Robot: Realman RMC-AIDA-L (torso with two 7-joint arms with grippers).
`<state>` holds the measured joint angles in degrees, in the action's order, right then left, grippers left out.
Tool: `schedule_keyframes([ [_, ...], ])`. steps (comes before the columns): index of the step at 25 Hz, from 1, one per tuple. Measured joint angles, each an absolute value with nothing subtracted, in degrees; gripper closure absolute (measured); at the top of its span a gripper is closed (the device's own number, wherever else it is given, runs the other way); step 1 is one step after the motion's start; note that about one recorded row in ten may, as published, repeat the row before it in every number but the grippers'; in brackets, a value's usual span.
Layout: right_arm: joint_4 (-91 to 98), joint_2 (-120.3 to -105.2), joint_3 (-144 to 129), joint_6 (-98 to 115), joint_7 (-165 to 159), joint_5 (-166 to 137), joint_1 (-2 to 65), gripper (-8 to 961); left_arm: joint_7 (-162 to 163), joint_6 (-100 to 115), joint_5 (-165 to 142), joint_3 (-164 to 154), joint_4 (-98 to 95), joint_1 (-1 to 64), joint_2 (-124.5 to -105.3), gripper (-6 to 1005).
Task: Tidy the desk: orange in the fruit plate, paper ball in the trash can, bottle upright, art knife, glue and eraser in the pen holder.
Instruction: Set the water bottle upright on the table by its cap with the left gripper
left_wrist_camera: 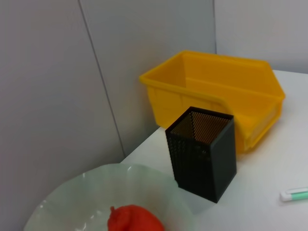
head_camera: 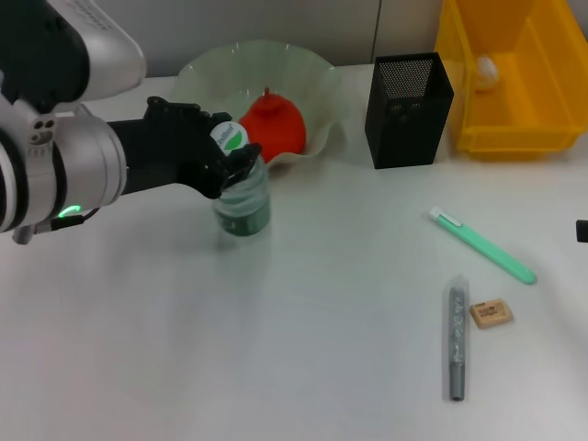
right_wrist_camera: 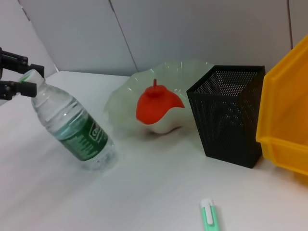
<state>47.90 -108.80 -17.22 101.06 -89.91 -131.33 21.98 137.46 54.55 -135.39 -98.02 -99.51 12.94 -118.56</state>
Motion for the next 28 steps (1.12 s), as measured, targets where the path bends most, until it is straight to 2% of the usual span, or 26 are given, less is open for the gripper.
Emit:
schedule_keyframes([
  [28,47.54,-108.80,-17.25,100.51,-90.70,-132.56,24.10,253,132.70,57.29,-126.86,-89.33,-98.62,8.21,-118.30,564],
])
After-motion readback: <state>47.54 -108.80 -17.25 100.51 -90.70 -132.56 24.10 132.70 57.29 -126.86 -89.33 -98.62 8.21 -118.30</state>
